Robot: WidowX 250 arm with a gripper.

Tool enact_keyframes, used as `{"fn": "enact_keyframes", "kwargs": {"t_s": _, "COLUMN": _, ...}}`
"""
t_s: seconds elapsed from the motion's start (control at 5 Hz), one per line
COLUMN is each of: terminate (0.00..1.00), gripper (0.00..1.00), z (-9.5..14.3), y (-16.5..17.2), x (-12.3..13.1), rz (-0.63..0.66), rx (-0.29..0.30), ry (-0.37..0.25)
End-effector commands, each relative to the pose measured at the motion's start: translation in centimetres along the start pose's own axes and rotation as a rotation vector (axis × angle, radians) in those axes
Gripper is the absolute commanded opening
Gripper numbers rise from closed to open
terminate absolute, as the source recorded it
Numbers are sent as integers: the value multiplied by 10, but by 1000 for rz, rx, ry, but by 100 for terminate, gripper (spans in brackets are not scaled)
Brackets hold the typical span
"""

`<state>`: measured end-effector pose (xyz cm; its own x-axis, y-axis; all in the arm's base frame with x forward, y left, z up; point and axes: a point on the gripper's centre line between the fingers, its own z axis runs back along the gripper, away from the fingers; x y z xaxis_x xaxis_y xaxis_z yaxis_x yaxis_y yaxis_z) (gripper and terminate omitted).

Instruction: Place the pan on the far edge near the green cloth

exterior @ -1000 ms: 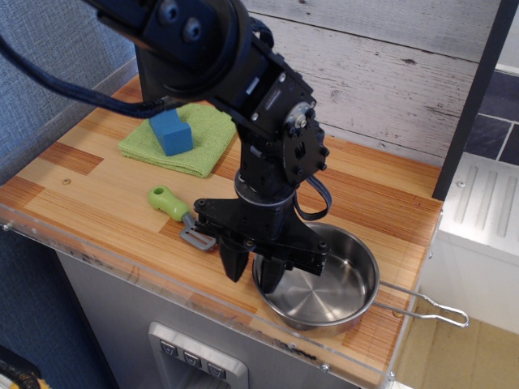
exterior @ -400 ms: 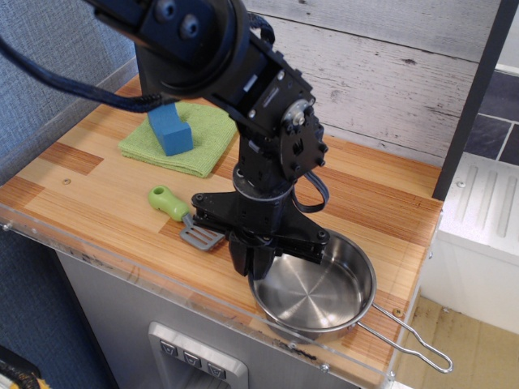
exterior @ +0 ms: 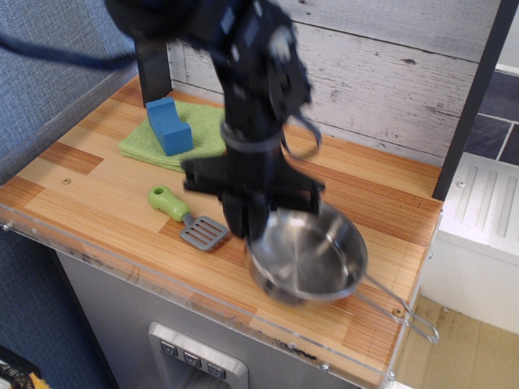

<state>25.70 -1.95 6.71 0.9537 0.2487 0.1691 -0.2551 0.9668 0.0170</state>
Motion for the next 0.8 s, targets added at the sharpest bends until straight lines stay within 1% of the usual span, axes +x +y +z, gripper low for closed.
{"fn": "enact_keyframes", "kwargs": {"t_s": 0.0, "terminate": 0, "gripper": 0, "z": 59, "y": 25, "x": 42, "rz": 108, "rx": -41, "ry": -123}}
{"fn": "enact_keyframes", "kwargs": {"t_s": 0.2, "terminate": 0, "gripper": 0, "z": 66, "y": 36, "x": 59, "rz": 151, "rx": -60, "ry": -137}}
{"fn": "enact_keyframes", "kwargs": {"t_s": 0.4, "terminate": 0, "gripper": 0, "z": 62, "y": 47, "x": 74, "rz": 188, "rx": -65, "ry": -131}}
{"fn": "enact_keyframes", "kwargs": {"t_s": 0.6, "terminate": 0, "gripper": 0, "z": 45, "y": 54, "x": 92, "rz": 207, "rx": -91, "ry": -100}}
